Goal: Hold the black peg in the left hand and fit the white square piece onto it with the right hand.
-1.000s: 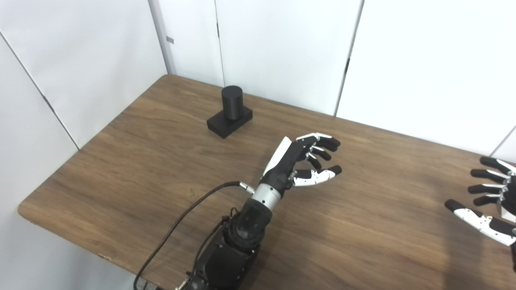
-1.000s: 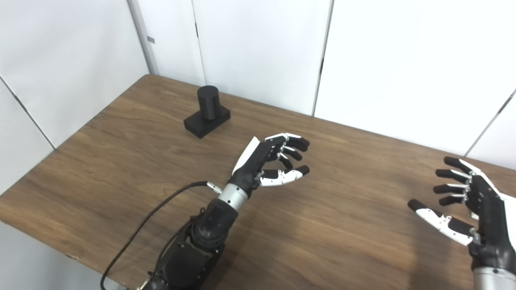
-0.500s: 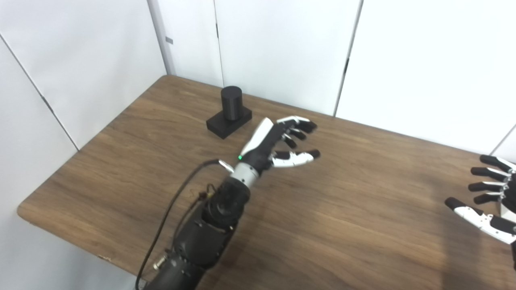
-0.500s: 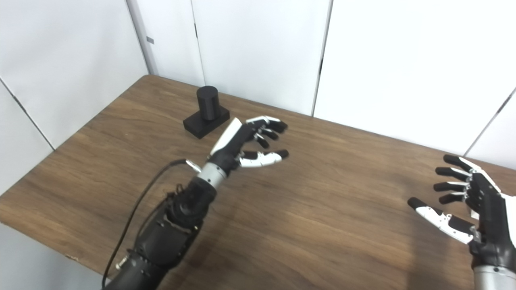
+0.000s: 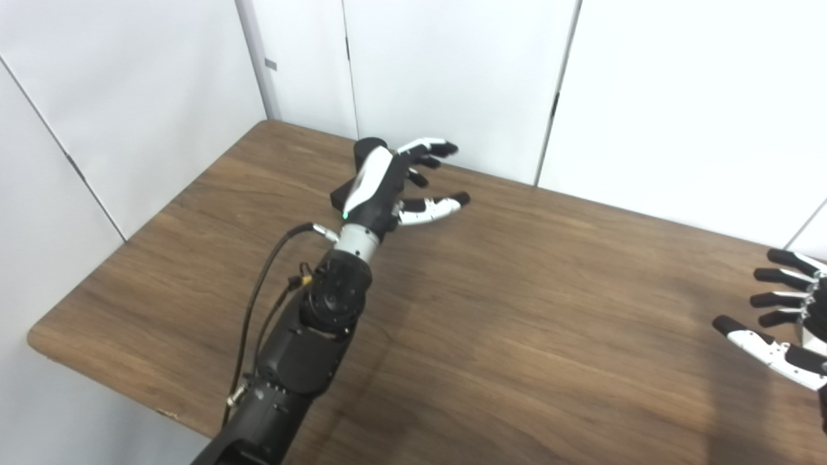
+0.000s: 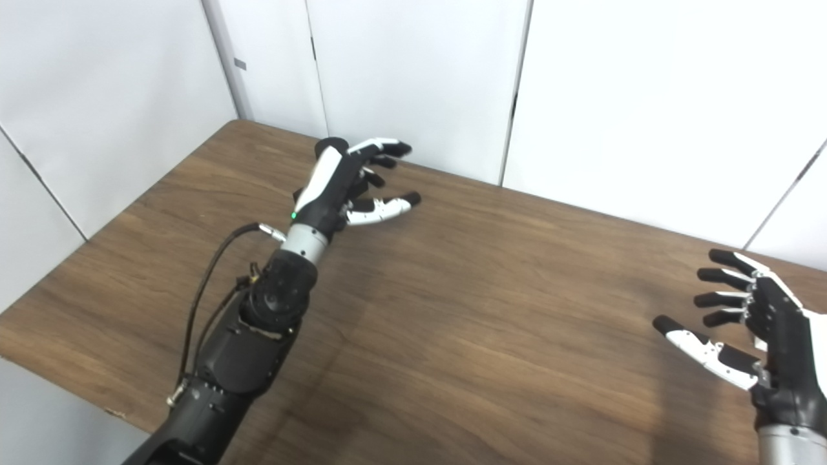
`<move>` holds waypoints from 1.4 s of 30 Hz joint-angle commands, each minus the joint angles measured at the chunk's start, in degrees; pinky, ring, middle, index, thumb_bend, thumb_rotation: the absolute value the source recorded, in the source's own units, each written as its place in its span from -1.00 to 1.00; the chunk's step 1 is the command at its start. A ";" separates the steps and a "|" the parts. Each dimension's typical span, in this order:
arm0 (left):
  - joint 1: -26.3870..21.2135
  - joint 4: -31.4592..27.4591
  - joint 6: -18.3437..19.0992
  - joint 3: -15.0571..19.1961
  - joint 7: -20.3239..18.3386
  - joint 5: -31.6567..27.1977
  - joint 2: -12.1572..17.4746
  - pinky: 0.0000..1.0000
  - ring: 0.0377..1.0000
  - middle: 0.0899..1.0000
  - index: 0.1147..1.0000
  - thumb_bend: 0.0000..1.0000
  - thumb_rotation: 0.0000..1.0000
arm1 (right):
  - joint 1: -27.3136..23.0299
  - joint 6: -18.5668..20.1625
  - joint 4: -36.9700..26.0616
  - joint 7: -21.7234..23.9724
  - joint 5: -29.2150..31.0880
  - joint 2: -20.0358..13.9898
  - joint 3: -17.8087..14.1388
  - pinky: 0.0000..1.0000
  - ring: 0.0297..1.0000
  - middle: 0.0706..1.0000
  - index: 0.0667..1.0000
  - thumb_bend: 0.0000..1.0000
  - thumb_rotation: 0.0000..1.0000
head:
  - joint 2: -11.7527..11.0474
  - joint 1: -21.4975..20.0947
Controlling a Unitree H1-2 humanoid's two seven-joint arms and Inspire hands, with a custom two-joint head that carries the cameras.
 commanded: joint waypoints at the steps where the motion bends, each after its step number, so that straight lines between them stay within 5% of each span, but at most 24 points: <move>1: -4.03 -0.10 0.48 0.88 1.93 1.67 1.81 0.44 0.61 0.57 0.46 0.42 -0.60 | -1.22 -0.97 -2.39 -0.44 -0.07 -0.01 -0.21 -0.13 0.07 0.29 0.44 0.24 -1.00 | 0.07 0.07; 7: -6.31 0.68 1.51 1.50 2.17 2.77 3.81 0.55 0.68 0.61 0.49 0.43 -0.59 | -1.10 -0.37 -3.04 -0.16 -0.16 -0.05 -0.10 -0.13 0.08 0.30 0.45 0.23 -1.00 | -0.10 0.00; 16: -8.16 2.96 2.21 2.69 4.35 4.46 6.07 0.20 0.51 0.66 0.53 0.49 -0.66 | -0.89 -0.25 -3.18 0.15 -0.29 -0.23 0.22 -0.11 0.10 0.32 0.45 0.22 -1.00 | -0.14 0.08; 27: -9.27 5.45 3.63 0.62 7.03 11.65 10.16 0.73 0.97 0.79 0.59 0.61 -0.50 | -0.87 -0.82 -2.77 0.09 0.04 -0.39 0.16 -0.11 0.08 0.31 0.46 0.22 -1.00 | -0.22 0.09; 37: -10.11 7.55 7.65 -1.26 7.75 17.98 11.84 0.93 1.00 0.93 0.68 0.74 -0.36 | -0.80 -0.64 -3.11 0.15 0.40 -0.54 -0.13 -0.11 0.08 0.32 0.46 0.20 -1.00 | -0.02 0.22; 42: -10.42 7.22 13.70 -2.84 3.88 20.26 12.66 1.00 1.00 0.97 0.71 0.80 -0.21 | -0.77 0.29 -3.49 0.22 0.24 -0.46 -0.15 -0.11 0.07 0.33 0.47 0.21 -1.00 | -0.02 0.11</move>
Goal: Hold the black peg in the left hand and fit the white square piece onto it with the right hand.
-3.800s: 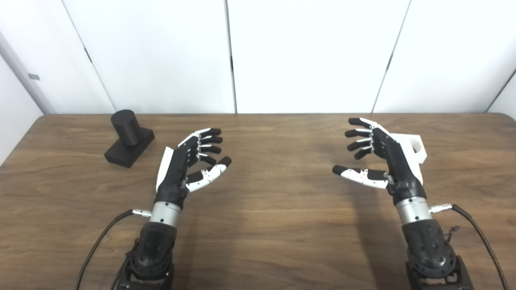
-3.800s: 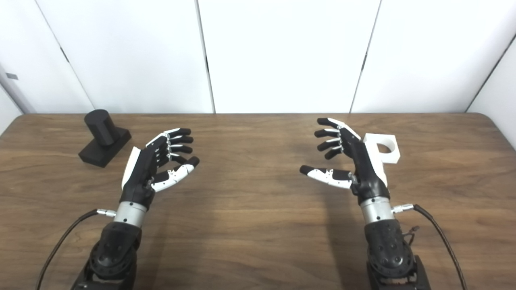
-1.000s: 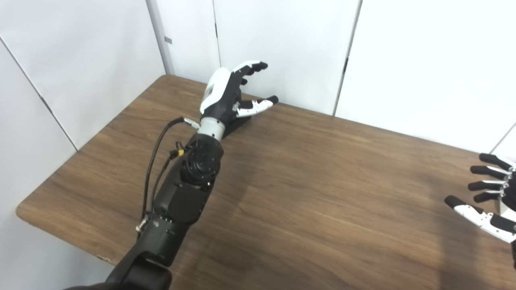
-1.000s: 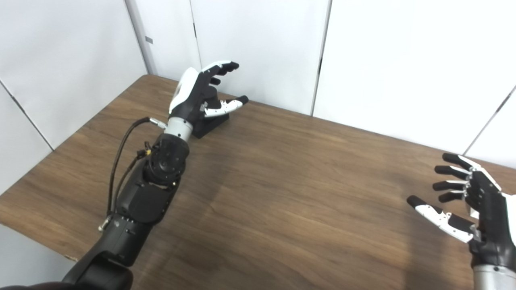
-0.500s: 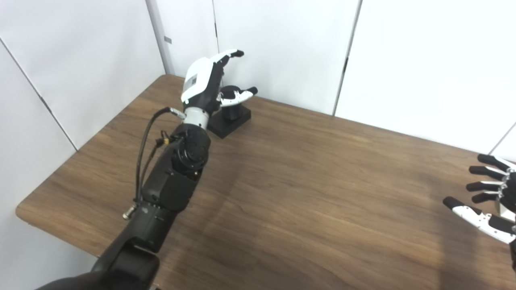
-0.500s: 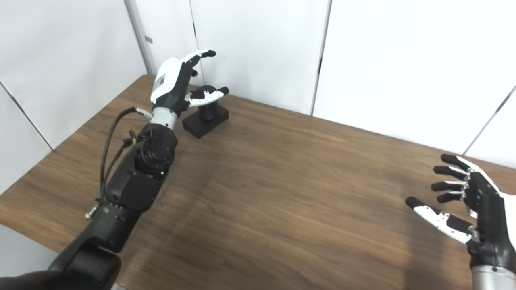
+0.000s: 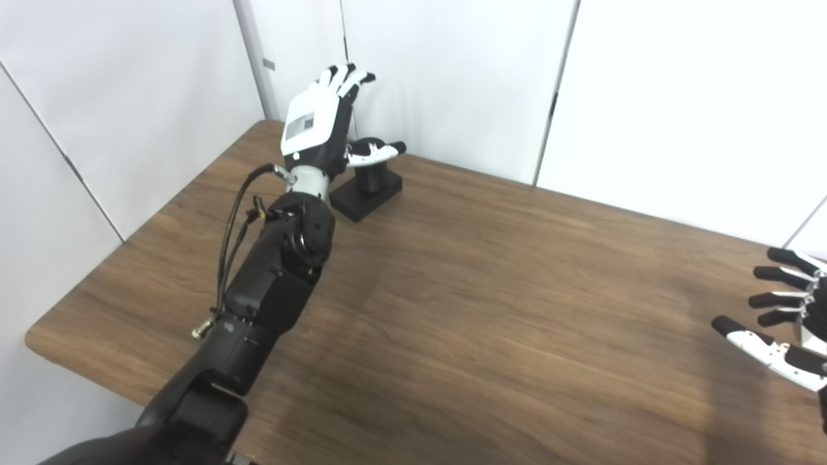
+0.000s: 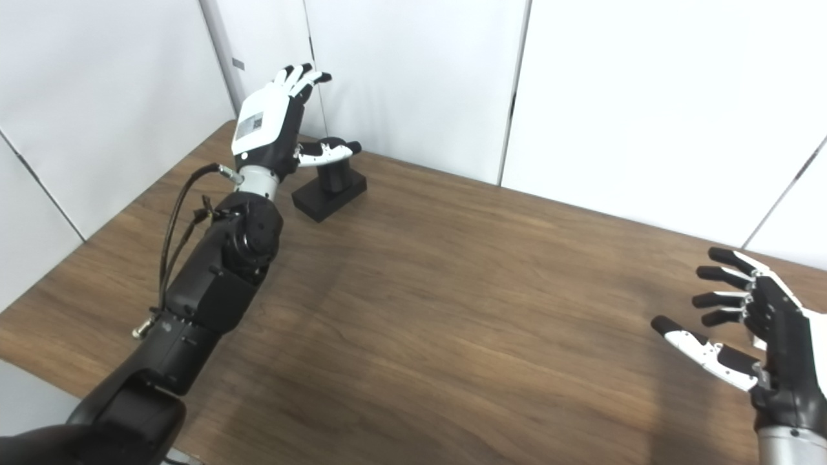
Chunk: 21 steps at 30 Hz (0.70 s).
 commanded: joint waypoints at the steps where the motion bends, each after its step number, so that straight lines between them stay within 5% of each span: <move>1: -3.00 -0.59 2.00 -0.31 -1.03 1.62 1.97 1.00 1.00 0.97 0.71 0.81 -0.17 | -1.25 0.14 -2.38 0.05 -0.14 -0.35 -0.30 -0.11 0.07 0.33 0.47 0.21 -1.00 | 0.06 0.03; 7: -3.01 -1.33 8.84 -2.30 -4.25 4.32 1.74 1.00 1.00 0.99 0.73 0.87 -0.04 | -1.18 -0.15 -2.10 0.03 0.00 -0.63 -0.47 -0.11 0.07 0.32 0.47 0.23 -1.00 | 0.09 -0.05; 21: -3.45 0.57 9.35 0.45 -8.48 9.49 -0.61 1.00 1.00 1.00 0.74 0.90 0.00 | -1.21 0.00 -2.49 0.01 -0.36 -0.78 -0.47 -0.13 0.05 0.31 0.46 0.27 -1.00 | 0.14 -0.16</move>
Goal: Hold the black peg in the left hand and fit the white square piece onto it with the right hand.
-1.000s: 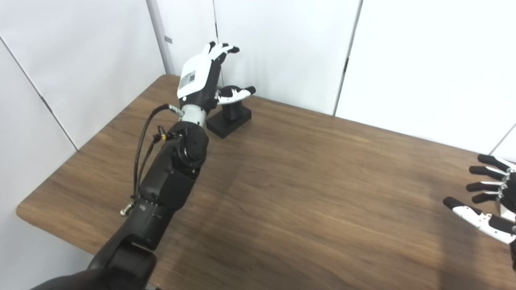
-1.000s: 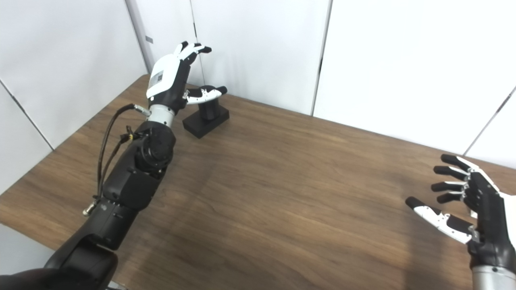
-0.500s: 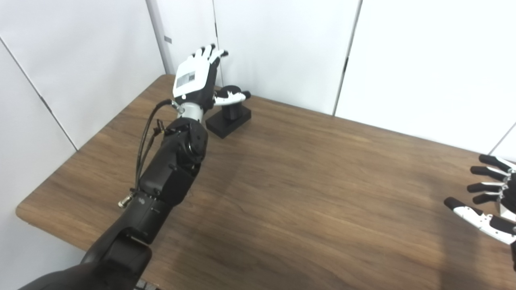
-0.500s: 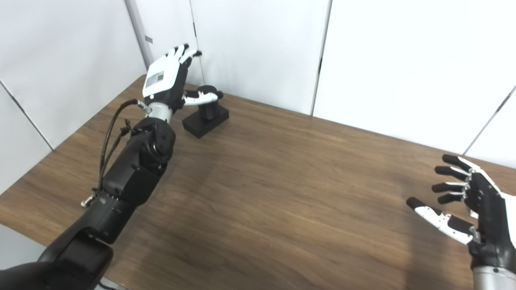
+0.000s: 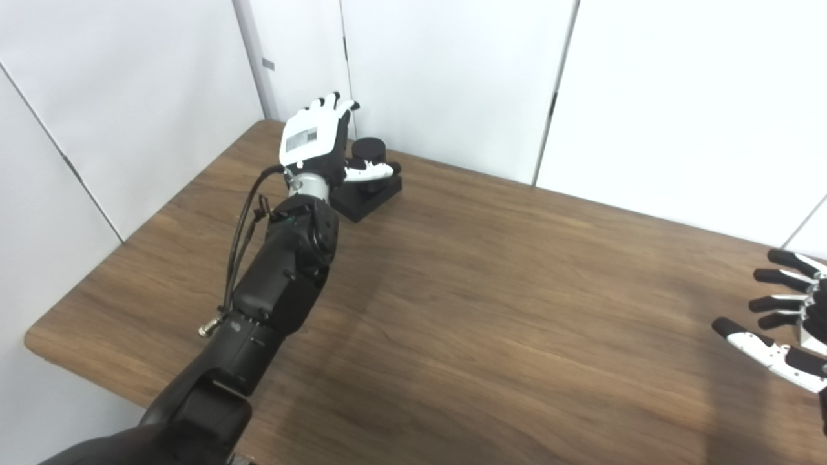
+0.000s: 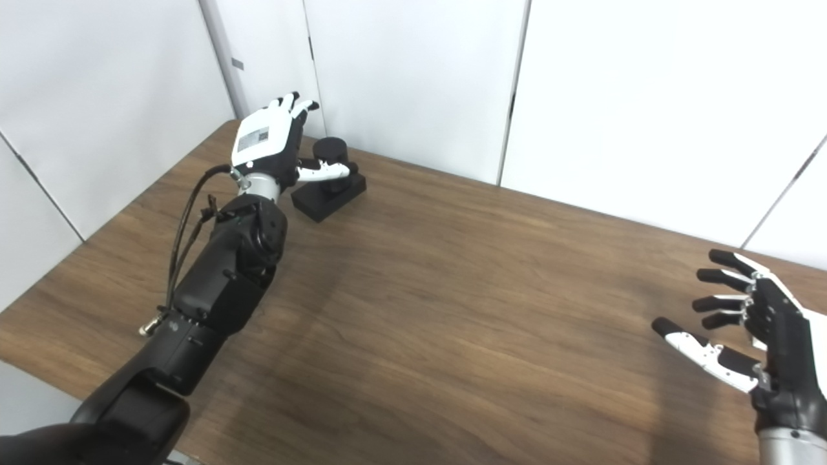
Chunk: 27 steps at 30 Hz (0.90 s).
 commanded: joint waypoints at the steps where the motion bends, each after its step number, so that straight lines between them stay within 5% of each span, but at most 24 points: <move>1: -3.28 0.08 0.19 1.18 0.44 1.35 0.69 1.00 1.00 1.00 0.73 0.90 0.00 | -1.38 -0.56 -2.33 -0.03 -0.19 -0.56 -0.35 -0.13 0.05 0.32 0.46 0.28 -1.00 | 0.12 -0.13; 27: -3.65 7.86 0.19 2.89 0.00 3.72 -0.34 1.00 1.00 1.00 0.74 0.93 0.01 | -1.21 -0.06 -3.26 0.11 -0.71 -0.68 -0.33 -0.13 0.04 0.31 0.44 0.28 -1.00 | 1.00 -0.18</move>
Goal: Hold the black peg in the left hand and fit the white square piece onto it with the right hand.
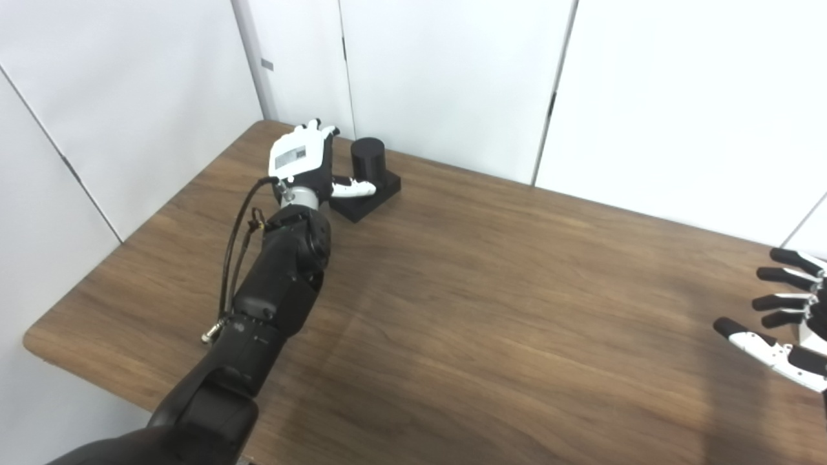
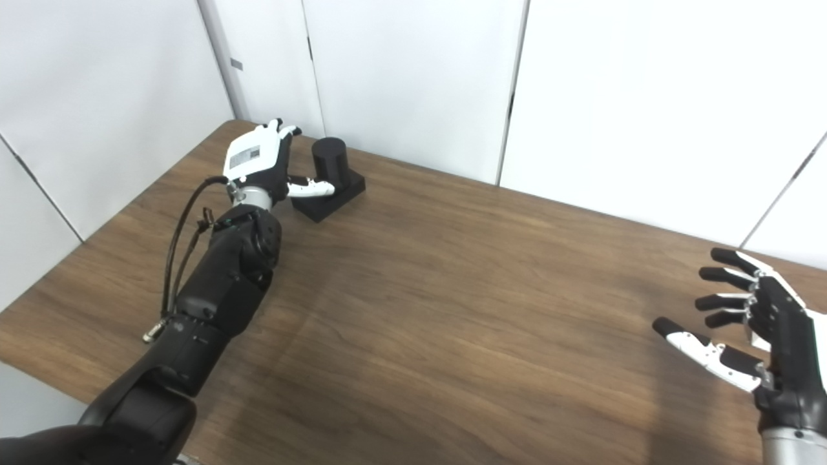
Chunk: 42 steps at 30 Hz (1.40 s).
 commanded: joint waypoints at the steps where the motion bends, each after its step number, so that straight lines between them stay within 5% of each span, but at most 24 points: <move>1: -3.29 -0.53 0.15 0.18 0.61 0.64 0.88 1.00 1.00 1.00 0.74 0.94 0.01 | -1.44 -1.62 -1.57 -0.40 0.03 -0.41 -0.38 -0.13 0.04 0.30 0.44 0.28 -1.00 | 0.15 0.05; 8: -3.67 2.28 0.11 -0.90 0.50 -1.87 1.05 1.00 1.00 1.00 0.74 0.93 0.05 | -1.46 -3.81 -0.91 -1.72 -0.02 0.13 -0.52 -0.15 0.02 0.29 0.40 0.20 -1.00 | 0.31 -0.47; 26: -6.80 9.03 0.13 -5.99 0.42 -3.07 3.20 0.96 1.00 0.98 0.55 0.96 0.12 | -1.37 -1.69 -1.91 -1.69 -0.62 1.13 -0.61 -0.14 0.07 0.30 0.34 0.26 -1.00 | 0.87 -1.70; 42: -8.56 13.42 0.15 -7.65 0.23 -3.90 5.85 0.99 1.00 0.93 0.45 0.78 -0.12 | -1.13 -1.83 -1.75 -1.44 -0.48 0.61 -1.33 -0.11 0.11 0.34 0.36 0.24 -1.00 | 1.45 -1.28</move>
